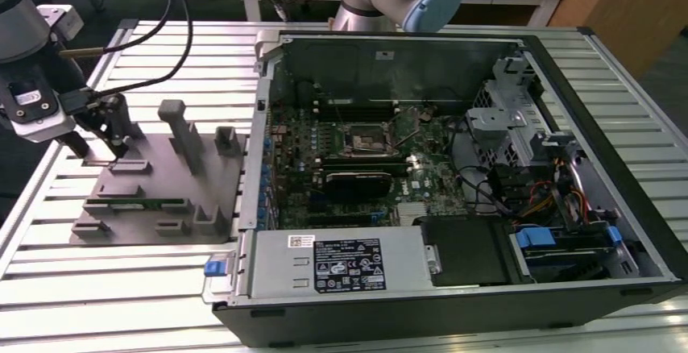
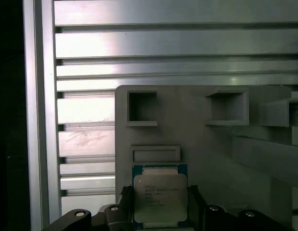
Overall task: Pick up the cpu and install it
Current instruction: 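Pick up the cpu and move it towards the insertion slot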
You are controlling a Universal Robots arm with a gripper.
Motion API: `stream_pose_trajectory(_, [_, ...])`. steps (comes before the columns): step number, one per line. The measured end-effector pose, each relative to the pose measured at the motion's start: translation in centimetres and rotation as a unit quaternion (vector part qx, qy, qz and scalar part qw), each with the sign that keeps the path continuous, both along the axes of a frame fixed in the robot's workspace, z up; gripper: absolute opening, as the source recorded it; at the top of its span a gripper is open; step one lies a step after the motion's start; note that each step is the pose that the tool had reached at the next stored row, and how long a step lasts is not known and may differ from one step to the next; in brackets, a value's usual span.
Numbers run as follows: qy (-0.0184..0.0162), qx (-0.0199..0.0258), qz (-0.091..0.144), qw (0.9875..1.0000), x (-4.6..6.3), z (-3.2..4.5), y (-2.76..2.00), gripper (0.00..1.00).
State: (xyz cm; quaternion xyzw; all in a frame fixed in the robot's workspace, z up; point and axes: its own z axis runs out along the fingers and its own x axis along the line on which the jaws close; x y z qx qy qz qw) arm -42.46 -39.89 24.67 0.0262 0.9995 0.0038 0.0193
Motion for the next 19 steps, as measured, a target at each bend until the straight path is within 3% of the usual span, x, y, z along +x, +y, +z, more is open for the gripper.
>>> stream_pose_trajectory(19, [0.0001, -0.0001, 0.0, 1.0, 0.0, 1.69, 0.01, 0.55])
